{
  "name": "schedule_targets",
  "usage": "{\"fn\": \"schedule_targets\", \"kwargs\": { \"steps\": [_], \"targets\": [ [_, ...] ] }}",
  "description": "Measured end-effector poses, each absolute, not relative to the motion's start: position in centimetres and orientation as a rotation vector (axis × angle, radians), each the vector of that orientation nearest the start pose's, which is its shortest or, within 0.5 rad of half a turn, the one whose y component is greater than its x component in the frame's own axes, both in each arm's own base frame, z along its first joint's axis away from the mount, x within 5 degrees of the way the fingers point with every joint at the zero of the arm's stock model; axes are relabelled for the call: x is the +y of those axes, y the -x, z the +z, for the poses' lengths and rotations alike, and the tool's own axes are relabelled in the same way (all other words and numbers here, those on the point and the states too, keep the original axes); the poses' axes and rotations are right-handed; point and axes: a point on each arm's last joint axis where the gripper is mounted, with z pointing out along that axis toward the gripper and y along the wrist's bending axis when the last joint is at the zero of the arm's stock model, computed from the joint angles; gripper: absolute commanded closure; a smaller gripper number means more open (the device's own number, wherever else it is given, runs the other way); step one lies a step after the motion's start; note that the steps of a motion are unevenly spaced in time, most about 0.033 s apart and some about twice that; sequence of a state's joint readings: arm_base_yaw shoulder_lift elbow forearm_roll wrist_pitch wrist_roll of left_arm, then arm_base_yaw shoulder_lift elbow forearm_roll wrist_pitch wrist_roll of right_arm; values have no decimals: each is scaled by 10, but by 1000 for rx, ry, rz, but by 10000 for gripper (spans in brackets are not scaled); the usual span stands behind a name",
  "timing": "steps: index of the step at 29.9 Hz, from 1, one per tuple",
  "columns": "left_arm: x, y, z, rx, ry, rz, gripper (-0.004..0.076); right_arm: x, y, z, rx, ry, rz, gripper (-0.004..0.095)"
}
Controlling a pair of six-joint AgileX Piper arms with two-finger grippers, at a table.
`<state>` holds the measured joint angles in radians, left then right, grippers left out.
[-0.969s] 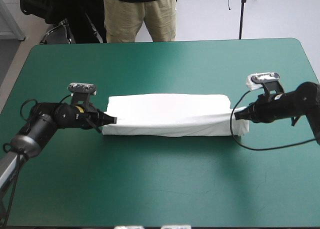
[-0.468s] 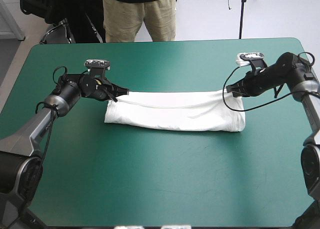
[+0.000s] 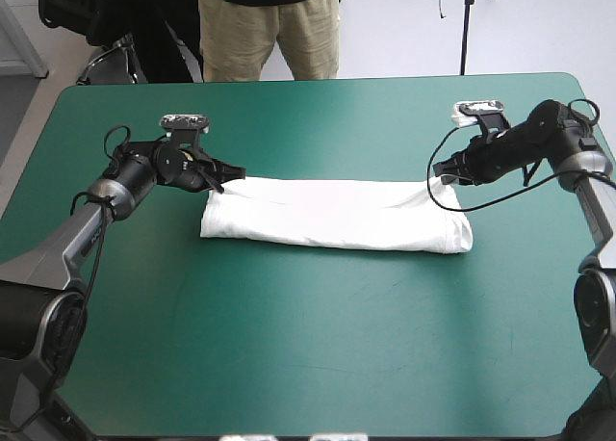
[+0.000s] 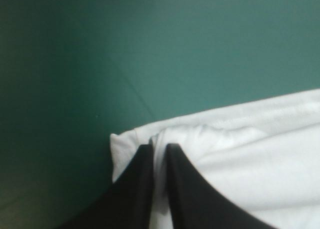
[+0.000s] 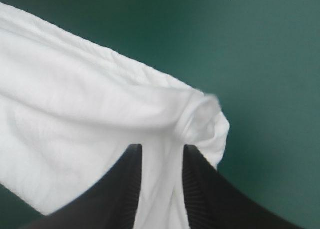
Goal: Fold the cloth
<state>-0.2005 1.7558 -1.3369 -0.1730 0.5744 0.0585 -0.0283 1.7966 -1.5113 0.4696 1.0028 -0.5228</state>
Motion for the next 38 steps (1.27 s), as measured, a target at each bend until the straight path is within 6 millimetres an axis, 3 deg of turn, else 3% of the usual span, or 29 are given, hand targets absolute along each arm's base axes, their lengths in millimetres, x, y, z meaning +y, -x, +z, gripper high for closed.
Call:
{"fn": "schedule_targets", "kwargs": {
  "steps": [2, 4, 5, 7, 10, 13, 16, 19, 20, 24, 30, 36, 38],
  "targets": [
    [-82, -383, 266, 2469, -169, -234, 274, 24, -388, 289, 2595, 418, 432, 441],
    [-77, -386, 271, 2468, -154, -232, 141, 24, -388, 294, 2578, 422, 424, 452],
    [-75, -387, 275, 2468, -147, -235, 104, 24, -386, 300, 2564, 423, 419, 461],
    [-74, -388, 281, 2468, -141, -250, 104, 23, -381, 312, 2532, 425, 406, 472],
    [-80, -387, 291, 2462, -205, -328, 155, 16, -367, 337, 2480, 403, 375, 483],
    [-99, -380, 300, 2442, -327, -492, 253, 5, -352, 358, 2451, 372, 339, 486],
    [-124, -368, 304, 2419, -479, -644, 441, -9, -337, 366, 2448, 316, 316, 487],
    [-151, -356, 303, 2412, -611, -742, 713, -28, -325, 358, 2472, 228, 299, 486],
    [-158, -354, 302, 2411, -642, -756, 736, -34, -322, 353, 2484, 198, 303, 486],
    [-185, -352, 286, 2406, -732, -778, 738, -42, -317, 335, 2514, 143, 341, 486],
    [-203, -364, 243, 2486, -698, -850, 741, -37, -320, 327, 2497, 139, 427, 472],
    [-210, -375, 197, 2588, -666, -895, 741, -28, -330, 310, 2532, 205, 467, 315],
    [-211, -376, 192, 2599, -650, -922, 741, -21, -335, 302, 2555, 238, 478, 294]
  ]
}}
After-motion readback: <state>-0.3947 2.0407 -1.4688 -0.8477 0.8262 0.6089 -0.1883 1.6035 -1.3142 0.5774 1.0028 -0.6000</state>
